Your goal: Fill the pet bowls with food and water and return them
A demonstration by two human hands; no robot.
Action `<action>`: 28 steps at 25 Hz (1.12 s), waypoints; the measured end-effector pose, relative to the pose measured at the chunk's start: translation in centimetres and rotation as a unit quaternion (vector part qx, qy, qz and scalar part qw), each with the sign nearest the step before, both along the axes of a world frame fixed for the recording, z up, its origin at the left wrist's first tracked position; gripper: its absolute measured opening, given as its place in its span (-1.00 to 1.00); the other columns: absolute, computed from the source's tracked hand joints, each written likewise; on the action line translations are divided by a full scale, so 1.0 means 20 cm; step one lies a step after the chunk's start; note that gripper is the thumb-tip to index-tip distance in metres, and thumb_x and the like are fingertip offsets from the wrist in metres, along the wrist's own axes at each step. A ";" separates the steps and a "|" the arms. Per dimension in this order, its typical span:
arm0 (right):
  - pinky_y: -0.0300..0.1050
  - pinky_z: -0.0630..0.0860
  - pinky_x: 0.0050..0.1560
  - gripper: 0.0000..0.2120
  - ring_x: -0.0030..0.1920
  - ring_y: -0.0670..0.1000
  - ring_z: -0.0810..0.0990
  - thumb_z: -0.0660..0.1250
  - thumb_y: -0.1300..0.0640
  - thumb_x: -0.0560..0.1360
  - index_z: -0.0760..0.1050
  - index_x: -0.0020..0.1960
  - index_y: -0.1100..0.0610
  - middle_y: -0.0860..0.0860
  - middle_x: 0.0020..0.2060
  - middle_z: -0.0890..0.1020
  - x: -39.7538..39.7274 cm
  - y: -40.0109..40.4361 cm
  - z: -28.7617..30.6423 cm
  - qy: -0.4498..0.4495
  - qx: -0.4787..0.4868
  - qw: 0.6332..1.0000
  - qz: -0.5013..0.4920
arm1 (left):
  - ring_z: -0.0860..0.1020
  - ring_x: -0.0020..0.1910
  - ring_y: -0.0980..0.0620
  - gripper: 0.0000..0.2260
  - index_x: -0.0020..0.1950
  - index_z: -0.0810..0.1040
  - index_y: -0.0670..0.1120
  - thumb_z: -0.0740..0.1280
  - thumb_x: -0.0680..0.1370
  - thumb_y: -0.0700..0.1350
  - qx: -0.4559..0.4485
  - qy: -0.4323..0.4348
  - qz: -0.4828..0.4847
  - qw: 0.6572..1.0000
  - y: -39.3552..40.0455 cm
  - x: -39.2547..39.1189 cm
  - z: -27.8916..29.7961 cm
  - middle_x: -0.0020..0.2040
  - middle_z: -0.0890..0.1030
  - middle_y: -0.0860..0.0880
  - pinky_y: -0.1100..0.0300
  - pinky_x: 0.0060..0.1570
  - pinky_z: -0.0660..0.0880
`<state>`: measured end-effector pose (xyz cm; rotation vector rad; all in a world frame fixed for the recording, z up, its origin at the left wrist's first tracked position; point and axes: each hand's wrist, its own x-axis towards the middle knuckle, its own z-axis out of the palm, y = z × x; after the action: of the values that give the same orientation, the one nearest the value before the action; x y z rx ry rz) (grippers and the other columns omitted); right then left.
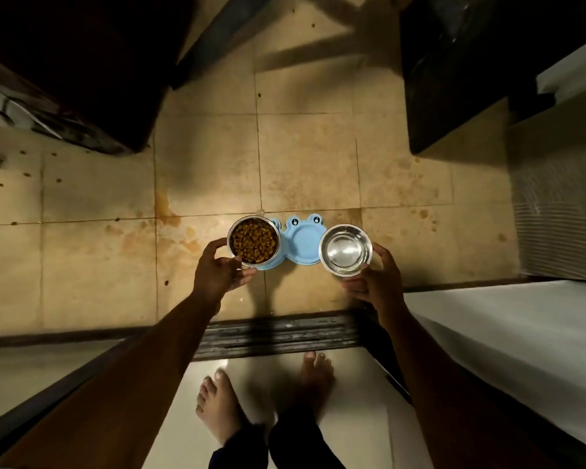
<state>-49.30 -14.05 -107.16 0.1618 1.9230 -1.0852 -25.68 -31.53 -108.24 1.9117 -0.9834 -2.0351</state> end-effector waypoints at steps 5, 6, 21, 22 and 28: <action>-0.01 0.65 -0.27 -0.64 -0.41 0.09 0.70 0.24 0.29 0.62 0.46 0.24 -0.15 0.08 -0.30 0.73 0.01 -0.01 -0.49 -0.017 -0.007 0.999 0.028 | 0.72 -0.34 -0.06 -0.65 0.35 0.41 -0.09 0.29 0.60 -0.33 0.003 -0.029 -0.018 0.999 -0.01 -0.01 -0.45 -0.09 0.64 -0.28 0.01 -0.15 0.65; -0.04 0.64 -0.30 -0.62 -0.40 0.10 0.70 0.23 0.30 0.61 0.44 0.29 -0.10 0.12 -0.25 0.73 0.01 -0.02 -0.56 -0.021 -0.009 0.999 0.038 | 0.72 -0.35 -0.05 -0.66 0.34 0.42 -0.08 0.30 0.59 -0.33 0.004 -0.022 -0.021 1.000 -0.02 -0.01 -0.50 -0.10 0.64 -0.29 0.03 -0.18 0.66; 0.23 0.70 -0.09 -0.60 -0.24 0.26 0.75 0.36 0.22 0.58 0.44 0.38 0.00 0.18 0.01 0.72 0.00 -0.20 -0.92 0.004 -0.009 0.994 0.109 | 0.69 -0.12 -0.33 -0.61 0.36 0.37 -0.04 0.35 0.58 -0.28 -0.052 -0.042 -0.113 0.991 -0.02 0.04 -0.80 -0.12 0.68 -0.28 -0.23 -0.04 0.63; 0.22 0.70 -0.13 -0.60 -0.25 0.25 0.75 0.38 0.21 0.58 0.44 0.37 0.00 0.20 0.01 0.72 0.01 -0.20 -0.92 0.010 -0.009 0.994 0.112 | 0.70 -0.15 -0.32 -0.61 0.37 0.36 -0.04 0.35 0.58 -0.26 -0.067 -0.052 -0.128 0.988 -0.01 0.03 -0.80 -0.14 0.69 -0.28 -0.21 -0.09 0.64; 0.08 0.72 -0.26 -0.58 -0.44 0.01 0.71 0.36 0.08 0.60 0.44 0.45 0.04 0.08 -0.27 0.74 0.01 -0.20 -0.88 0.185 0.048 0.948 0.255 | 0.68 -0.31 -0.20 -0.69 0.32 0.44 -0.05 0.36 0.59 -0.17 -0.140 -0.107 -0.229 0.957 -0.05 0.05 -0.72 -0.21 0.70 -0.17 -0.14 -0.20 0.66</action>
<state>-49.16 -18.14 -124.79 -0.4969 2.1779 -0.7027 -24.60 -32.61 -122.71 1.9041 -1.8079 -1.7812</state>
